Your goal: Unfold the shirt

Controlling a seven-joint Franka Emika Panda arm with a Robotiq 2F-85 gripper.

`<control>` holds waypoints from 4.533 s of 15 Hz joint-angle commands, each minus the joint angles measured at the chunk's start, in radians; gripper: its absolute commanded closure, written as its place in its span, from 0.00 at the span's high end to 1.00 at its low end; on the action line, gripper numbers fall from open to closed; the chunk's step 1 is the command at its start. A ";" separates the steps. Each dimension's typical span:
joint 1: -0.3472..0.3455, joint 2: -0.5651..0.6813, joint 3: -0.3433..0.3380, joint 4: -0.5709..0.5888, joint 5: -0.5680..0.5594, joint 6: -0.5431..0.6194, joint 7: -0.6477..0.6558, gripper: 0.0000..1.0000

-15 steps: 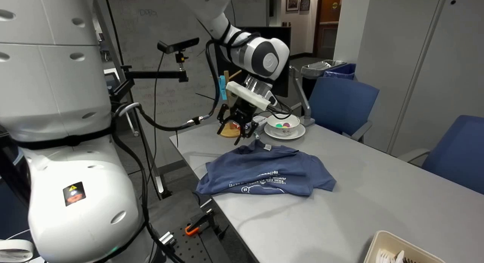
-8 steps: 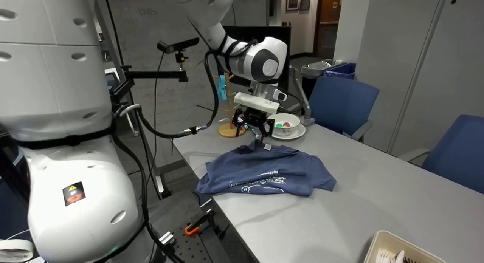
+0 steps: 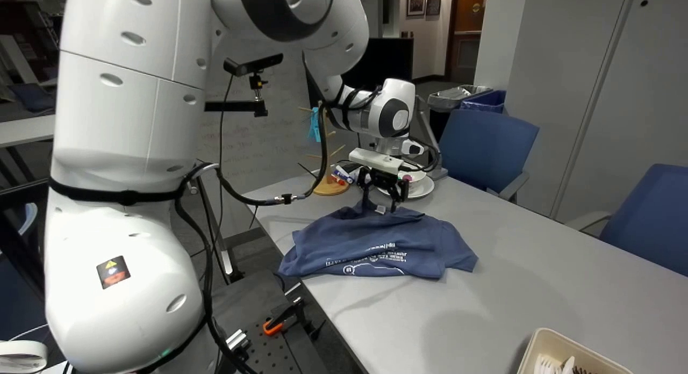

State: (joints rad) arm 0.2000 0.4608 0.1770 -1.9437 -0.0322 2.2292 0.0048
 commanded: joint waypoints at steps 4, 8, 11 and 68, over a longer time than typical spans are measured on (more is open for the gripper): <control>0.114 0.159 -0.081 0.202 -0.067 -0.023 0.285 1.00; 0.148 0.217 -0.120 0.236 -0.077 -0.023 0.382 1.00; 0.153 0.251 -0.139 0.255 -0.076 -0.024 0.417 1.00; -0.087 -0.404 -0.236 -0.460 -0.430 -0.115 0.705 0.97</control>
State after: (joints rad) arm 0.1537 0.0998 -0.0973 -2.3712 -0.5449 2.0913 0.6834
